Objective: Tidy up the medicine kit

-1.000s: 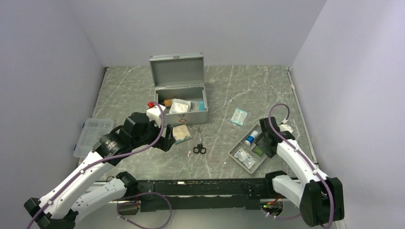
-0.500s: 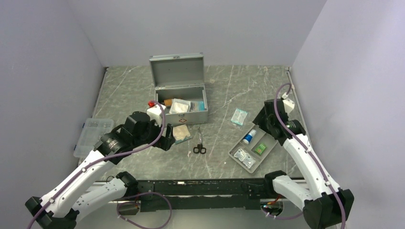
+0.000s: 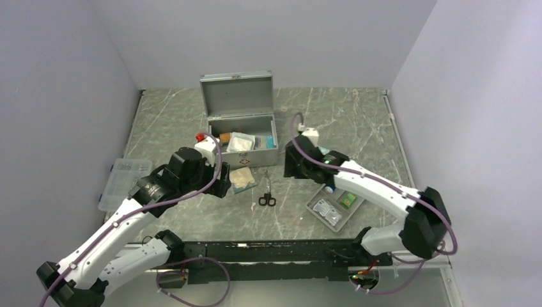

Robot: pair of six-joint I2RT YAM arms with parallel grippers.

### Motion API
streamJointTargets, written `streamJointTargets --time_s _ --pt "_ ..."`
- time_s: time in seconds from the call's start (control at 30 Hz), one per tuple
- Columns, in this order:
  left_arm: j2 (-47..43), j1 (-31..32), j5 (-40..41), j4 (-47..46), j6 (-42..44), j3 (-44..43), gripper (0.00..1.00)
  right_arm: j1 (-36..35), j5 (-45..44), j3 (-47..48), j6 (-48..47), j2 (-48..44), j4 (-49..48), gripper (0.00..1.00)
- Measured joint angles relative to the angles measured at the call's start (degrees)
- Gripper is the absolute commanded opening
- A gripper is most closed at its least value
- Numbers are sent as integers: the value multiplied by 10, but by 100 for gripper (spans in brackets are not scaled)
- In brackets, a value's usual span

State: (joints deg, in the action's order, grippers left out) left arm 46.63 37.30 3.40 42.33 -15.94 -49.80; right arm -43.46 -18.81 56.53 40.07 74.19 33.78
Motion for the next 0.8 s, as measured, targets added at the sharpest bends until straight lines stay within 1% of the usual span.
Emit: streamJointTargets --time_s 0.13,0.3,0.63,0.8 --pt "-5 -12 18 0 -1 0 99 -56 -1 24 0 72 -28 60" --pt "-16 -28 26 0 -3 0 99 -97 -8 57 1 144 -41 59" --pt "-22 -40 29 0 -3 0 99 -152 -17 114 33 271 -47 59" --pt "-23 -43 26 0 -3 1 99 -172 -19 122 53 290 -28 59"
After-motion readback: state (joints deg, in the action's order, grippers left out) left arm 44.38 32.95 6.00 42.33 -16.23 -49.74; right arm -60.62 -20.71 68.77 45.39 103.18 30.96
